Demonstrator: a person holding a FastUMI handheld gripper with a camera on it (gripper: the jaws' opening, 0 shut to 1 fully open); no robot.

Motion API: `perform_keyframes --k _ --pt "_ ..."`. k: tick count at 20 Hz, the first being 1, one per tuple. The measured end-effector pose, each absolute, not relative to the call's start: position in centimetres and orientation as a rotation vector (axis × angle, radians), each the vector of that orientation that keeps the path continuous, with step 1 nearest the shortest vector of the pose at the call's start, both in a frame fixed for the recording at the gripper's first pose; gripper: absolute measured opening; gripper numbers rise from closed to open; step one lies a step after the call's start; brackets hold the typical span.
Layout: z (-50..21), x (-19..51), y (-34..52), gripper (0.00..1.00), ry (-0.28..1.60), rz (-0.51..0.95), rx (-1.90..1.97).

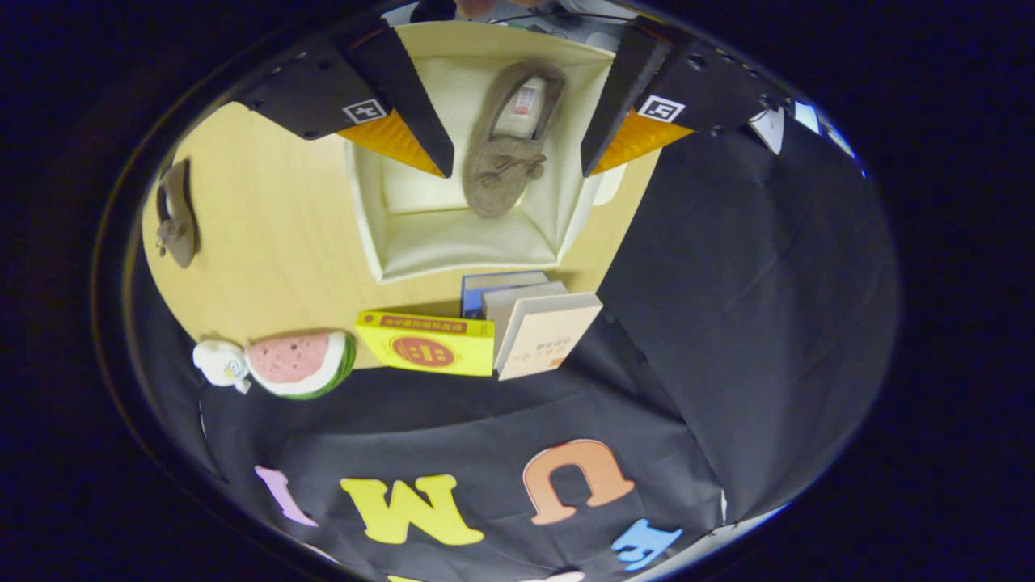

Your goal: Open the storage box then place both shoes into the box .Put the left shoe in first, then the right shoe, with the right side of both shoes facing outward in a uniform manner.

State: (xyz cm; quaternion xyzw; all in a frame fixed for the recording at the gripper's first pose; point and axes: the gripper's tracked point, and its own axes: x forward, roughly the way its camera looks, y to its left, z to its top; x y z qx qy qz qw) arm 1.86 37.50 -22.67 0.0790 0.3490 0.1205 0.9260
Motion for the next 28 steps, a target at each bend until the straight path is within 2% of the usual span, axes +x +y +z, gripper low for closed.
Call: perform_keyframes --k 5,13,20,28 --pt "-18.3 0.9 28.8 0.96 0.612 0.206 0.133" --pt "-14.6 0.5 8.0 0.96 0.511 0.021 0.058" --pt "-18.5 0.4 -7.1 0.96 0.609 -0.127 0.017" --pt "-25.9 -0.2 -17.6 0.96 0.726 -0.132 0.024"
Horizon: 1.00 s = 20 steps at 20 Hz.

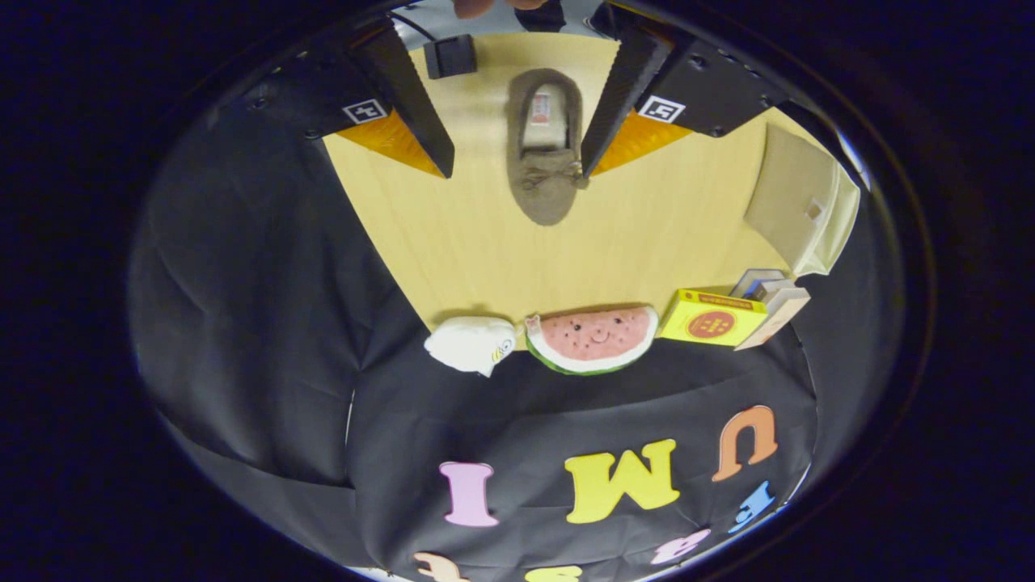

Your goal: Open the storage box then place both shoes into the box .Put the left shoe in first, then the right shoe, with the right side of both shoes facing outward in a uniform manner.

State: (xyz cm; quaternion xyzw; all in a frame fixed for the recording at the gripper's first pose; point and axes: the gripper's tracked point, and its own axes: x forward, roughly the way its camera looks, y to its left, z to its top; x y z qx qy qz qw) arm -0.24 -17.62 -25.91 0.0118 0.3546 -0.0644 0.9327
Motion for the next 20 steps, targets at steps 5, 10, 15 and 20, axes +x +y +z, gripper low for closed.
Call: perform_keyframes --k 5,10,15,20 --pt "-31.5 0.3 -18.6 0.96 0.82 -0.089 0.045" --pt "-35.8 1.7 -17.8 0.95 0.912 -0.062 0.055" --pt "-38.5 3.4 -16.9 0.59 0.991 -0.062 0.11" --pt "-38.6 3.8 -17.4 0.11 1.028 -0.115 0.12"
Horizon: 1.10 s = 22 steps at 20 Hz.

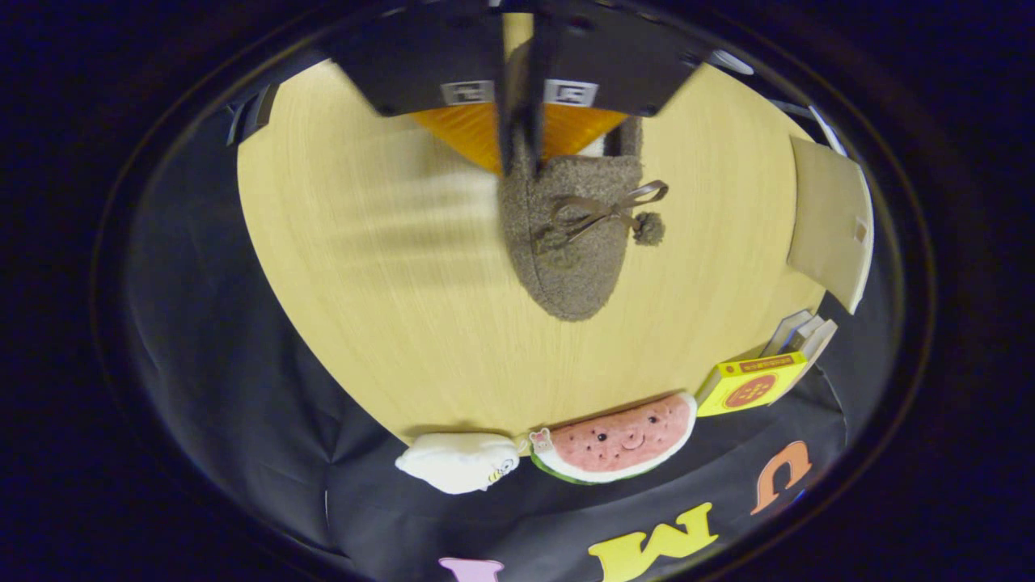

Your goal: Open the storage box then place both shoes into the box .Put the left shoe in first, then the right shoe, with the right side of both shoes facing outward in a uniform manner.

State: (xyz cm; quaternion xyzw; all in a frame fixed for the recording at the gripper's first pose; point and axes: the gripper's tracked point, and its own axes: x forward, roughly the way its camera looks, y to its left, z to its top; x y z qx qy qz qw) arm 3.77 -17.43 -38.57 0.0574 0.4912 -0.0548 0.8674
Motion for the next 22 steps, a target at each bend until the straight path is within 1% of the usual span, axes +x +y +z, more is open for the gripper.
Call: perform_keyframes --k 1,5,10,16,22 --pt "-38.5 3.5 -17.4 0.01 1.04 -0.123 0.127" --pt "-37.3 3.2 -16.2 0.0 1.043 -0.161 0.227" --pt "-31.9 2.5 -11.8 0.0 0.961 -0.194 0.292" --pt "-23.6 1.5 -0.3 0.0 0.828 -0.215 0.408" --pt "-17.1 2.2 13.9 0.0 0.741 -0.168 0.463"
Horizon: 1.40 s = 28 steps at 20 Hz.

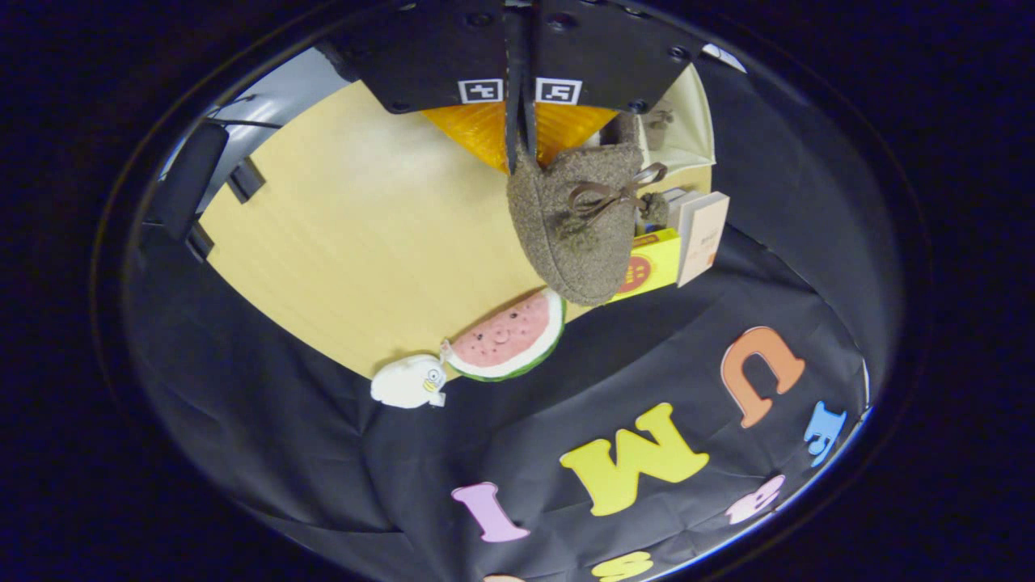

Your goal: Open the storage box then place both shoes into the box .Put the left shoe in first, then the right shoe, with the right side of both shoes facing outward in a uniform manner.

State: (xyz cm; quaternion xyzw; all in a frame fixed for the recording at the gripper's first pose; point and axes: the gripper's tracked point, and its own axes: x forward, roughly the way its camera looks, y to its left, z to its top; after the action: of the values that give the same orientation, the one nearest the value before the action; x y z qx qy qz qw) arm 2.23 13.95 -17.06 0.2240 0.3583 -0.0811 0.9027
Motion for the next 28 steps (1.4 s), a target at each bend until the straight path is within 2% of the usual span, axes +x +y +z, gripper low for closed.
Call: perform_keyframes --k 4,12,23,26,28 --pt "-15.3 2.8 22.0 0.0 0.718 -0.121 0.414" --pt "-20.6 1.9 30.4 0.0 0.81 -0.133 0.325" --pt "-27.3 0.4 31.3 0.0 0.864 -0.232 0.186" --pt "-28.2 0.5 31.6 0.03 0.874 -0.235 0.184" --pt "-28.1 0.9 31.8 0.12 0.854 -0.221 0.173"
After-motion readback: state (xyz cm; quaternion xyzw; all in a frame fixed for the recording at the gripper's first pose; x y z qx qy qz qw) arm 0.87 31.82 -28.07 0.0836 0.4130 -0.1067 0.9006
